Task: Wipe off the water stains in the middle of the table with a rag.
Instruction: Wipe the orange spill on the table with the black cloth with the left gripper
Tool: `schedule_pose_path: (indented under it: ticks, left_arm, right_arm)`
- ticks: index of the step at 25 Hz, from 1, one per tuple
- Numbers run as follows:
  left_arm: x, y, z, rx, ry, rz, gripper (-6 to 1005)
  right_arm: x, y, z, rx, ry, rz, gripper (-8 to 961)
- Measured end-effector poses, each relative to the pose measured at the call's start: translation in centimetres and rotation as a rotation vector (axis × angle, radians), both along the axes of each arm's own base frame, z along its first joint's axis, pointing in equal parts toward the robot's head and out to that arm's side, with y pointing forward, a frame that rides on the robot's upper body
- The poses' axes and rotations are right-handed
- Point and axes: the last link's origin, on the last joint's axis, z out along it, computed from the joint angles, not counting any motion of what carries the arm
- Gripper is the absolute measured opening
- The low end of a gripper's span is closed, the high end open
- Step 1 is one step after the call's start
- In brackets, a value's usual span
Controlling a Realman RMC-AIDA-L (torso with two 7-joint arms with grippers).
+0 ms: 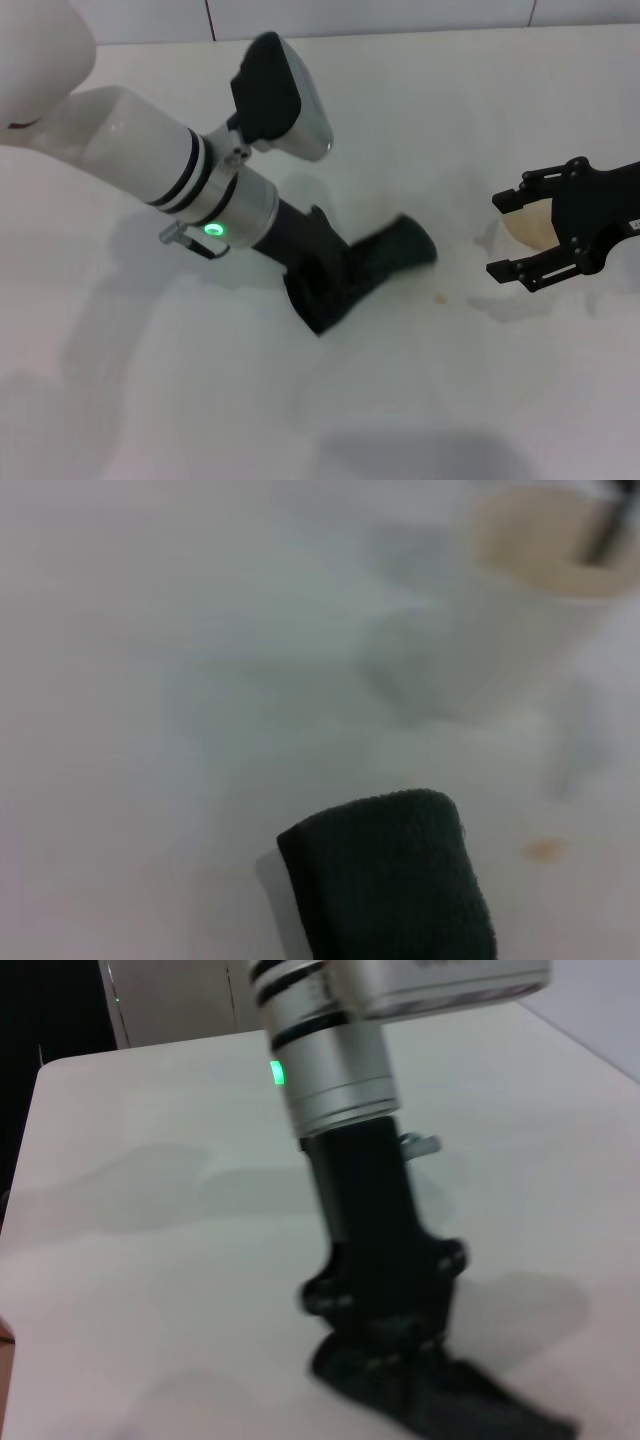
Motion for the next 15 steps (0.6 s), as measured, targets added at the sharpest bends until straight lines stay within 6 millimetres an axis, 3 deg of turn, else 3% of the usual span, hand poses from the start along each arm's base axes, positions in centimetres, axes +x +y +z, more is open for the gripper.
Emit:
schedule_pose_path:
  ticks: [11,15]
  left_arm:
    - [0.3,-3.2,0.1,-0.230,-0.048,-0.137,100]
    - [0.3,-2.5,0.2,-0.184,-0.046,-0.134,101]
  right_arm:
    - [-0.1,0.1,0.0,0.003,0.001,0.002,840]
    - [0.0,0.0,0.0,0.003,0.001,0.000,840]
